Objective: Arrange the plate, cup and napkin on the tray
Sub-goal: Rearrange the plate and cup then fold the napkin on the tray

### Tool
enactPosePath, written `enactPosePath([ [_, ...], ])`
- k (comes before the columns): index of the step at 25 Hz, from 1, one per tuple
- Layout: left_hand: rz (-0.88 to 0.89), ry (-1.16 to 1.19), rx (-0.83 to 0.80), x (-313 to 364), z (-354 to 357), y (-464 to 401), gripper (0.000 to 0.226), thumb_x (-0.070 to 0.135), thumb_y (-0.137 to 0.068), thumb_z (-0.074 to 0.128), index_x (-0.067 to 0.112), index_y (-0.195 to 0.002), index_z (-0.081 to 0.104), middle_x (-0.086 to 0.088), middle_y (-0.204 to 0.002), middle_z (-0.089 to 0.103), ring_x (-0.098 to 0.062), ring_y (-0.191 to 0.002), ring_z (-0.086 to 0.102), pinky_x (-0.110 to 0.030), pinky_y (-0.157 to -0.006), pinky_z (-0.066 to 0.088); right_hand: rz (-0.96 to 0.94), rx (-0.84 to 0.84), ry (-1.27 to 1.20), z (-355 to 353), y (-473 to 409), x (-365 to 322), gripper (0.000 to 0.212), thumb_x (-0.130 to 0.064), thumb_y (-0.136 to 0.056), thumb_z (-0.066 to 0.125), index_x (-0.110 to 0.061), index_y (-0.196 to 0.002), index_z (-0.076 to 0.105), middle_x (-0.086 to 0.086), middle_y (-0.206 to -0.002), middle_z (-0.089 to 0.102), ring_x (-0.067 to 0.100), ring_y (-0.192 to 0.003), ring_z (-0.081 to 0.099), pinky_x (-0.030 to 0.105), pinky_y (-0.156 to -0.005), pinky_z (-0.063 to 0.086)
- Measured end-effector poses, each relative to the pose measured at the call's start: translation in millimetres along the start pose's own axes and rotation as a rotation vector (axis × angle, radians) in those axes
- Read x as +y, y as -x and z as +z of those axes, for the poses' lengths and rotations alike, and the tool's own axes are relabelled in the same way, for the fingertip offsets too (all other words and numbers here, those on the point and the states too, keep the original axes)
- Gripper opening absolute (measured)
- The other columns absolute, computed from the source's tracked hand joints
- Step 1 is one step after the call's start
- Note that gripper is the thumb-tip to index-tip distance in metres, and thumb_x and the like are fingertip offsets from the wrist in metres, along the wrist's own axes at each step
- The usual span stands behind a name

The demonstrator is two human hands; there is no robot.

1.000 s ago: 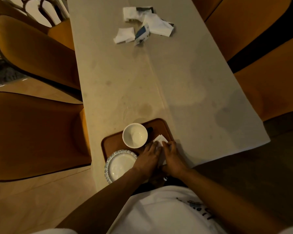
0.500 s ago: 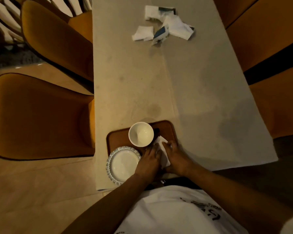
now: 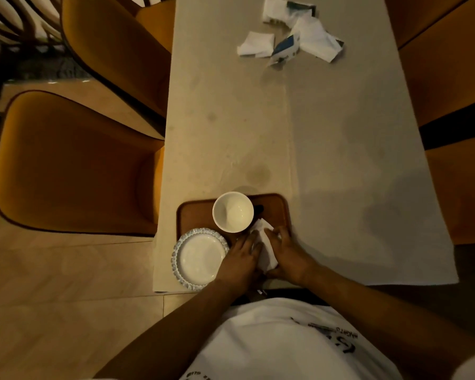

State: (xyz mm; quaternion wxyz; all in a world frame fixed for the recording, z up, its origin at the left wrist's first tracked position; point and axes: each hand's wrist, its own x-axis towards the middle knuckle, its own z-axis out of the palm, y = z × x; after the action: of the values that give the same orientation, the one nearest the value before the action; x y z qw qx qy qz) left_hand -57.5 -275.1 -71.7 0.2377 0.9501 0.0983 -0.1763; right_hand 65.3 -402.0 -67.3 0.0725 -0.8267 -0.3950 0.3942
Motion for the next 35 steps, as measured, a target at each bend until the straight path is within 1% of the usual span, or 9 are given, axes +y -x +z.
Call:
enactPosePath([
  [10, -0.015, -0.005, 0.0, 5, -6, 3, 0.077, 0.049, -0.087, 0.058, 0.008, -0.148, 0.034, -0.017, -0.159, 0.024, -0.036, -0.146, 0.02, -0.045, -0.117, 0.024, -0.019, 0.026, -0.035, -2, 5, 6, 0.111, -0.048, -0.071, 0.08, -0.017, -0.155, 0.014, 0.008, -0.154, 0.014, 0.029, -0.132, 0.039, 0.041, -0.108, 0.043],
  [13, 0.026, -0.122, 0.018, 5, -7, 7, 0.069, 0.048, -0.082, 0.058, 0.002, -0.132, 0.054, -0.021, -0.142, 0.05, -0.038, -0.131, 0.046, -0.045, -0.107, 0.041, 0.018, 0.139, -0.114, -5, 15, 12, 0.085, -0.038, -0.083, 0.072, -0.016, -0.151, 0.027, 0.01, -0.148, 0.027, 0.026, -0.127, 0.044, 0.035, -0.105, 0.044],
  [16, 0.068, -0.191, 0.043, 8, -7, 14, 0.057, 0.039, -0.071, 0.076, 0.001, -0.113, 0.068, -0.019, -0.121, 0.065, -0.036, -0.111, 0.061, -0.041, -0.094, 0.053, 0.101, 0.231, -0.166, 1, 27, 12, 0.061, -0.028, -0.093, 0.06, -0.016, -0.148, 0.035, 0.011, -0.139, 0.039, 0.025, -0.12, 0.05, 0.034, -0.1, 0.046],
  [19, 0.084, -0.142, 0.1, 5, -7, 19, 0.043, 0.032, -0.069, 0.077, 0.004, -0.1, 0.069, -0.014, -0.106, 0.066, -0.031, -0.096, 0.063, -0.034, -0.079, 0.057, 0.155, 0.251, -0.263, 8, 29, 8, 0.047, -0.029, -0.097, 0.053, -0.016, -0.141, 0.042, 0.006, -0.127, 0.048, 0.015, -0.107, 0.051, 0.024, -0.088, 0.044],
  [23, 0.145, -0.155, 0.123, 4, -12, 23, 0.039, 0.038, -0.075, 0.058, 0.007, -0.095, 0.071, -0.012, -0.101, 0.066, -0.029, -0.092, 0.064, -0.03, -0.076, 0.055, 0.193, 0.283, -0.4, 8, 28, 2, 0.035, -0.024, -0.097, 0.05, -0.015, -0.131, 0.05, 0.006, -0.119, 0.052, 0.026, -0.11, 0.056, 0.022, -0.081, 0.043],
  [25, 0.157, -0.103, 0.156, 5, -15, 24, 0.051, 0.042, -0.077, 0.042, 0.005, -0.099, 0.069, -0.014, -0.105, 0.065, -0.032, -0.096, 0.062, -0.032, -0.079, 0.055, 0.226, 0.31, -0.388, 7, 28, 0, 0.035, -0.026, -0.097, 0.051, -0.015, -0.13, 0.051, 0.003, -0.117, 0.053, 0.022, -0.107, 0.057, 0.021, -0.079, 0.042],
  [28, 0.127, 0.003, 0.15, 6, -23, 32, 0.063, 0.044, -0.081, 0.033, 0.002, -0.119, 0.06, -0.019, -0.121, 0.059, -0.036, -0.111, 0.055, -0.038, -0.091, 0.05, 0.28, 0.343, -0.418, 9, 32, -7, 0.039, -0.018, -0.095, 0.053, -0.013, -0.134, 0.05, 0.001, -0.119, 0.053, 0.023, -0.112, 0.056, 0.018, -0.083, 0.044],
  [32, 0.057, 0.036, 0.236, -17, -29, 57, 0.052, 0.037, -0.089, 0.039, 0.007, -0.128, 0.055, -0.017, -0.13, 0.057, -0.033, -0.12, 0.053, -0.041, -0.103, 0.045, 0.214, 0.432, -0.163, 21, 38, -25, 0.048, -0.023, -0.093, 0.056, -0.015, -0.139, 0.048, 0.011, -0.139, 0.046, 0.027, -0.123, 0.048, 0.036, -0.102, 0.045],
  [35, -0.078, 0.012, 0.231, -49, -32, 68, 0.058, 0.039, -0.093, 0.048, 0.007, -0.141, 0.043, -0.018, -0.145, 0.047, -0.034, -0.135, 0.041, -0.046, -0.115, 0.032, 0.176, 0.394, -0.059, 28, 37, -37, 0.059, -0.042, -0.094, 0.051, -0.018, -0.146, 0.038, 0.011, -0.155, 0.032, 0.032, -0.143, 0.029, 0.046, -0.116, 0.03],
])
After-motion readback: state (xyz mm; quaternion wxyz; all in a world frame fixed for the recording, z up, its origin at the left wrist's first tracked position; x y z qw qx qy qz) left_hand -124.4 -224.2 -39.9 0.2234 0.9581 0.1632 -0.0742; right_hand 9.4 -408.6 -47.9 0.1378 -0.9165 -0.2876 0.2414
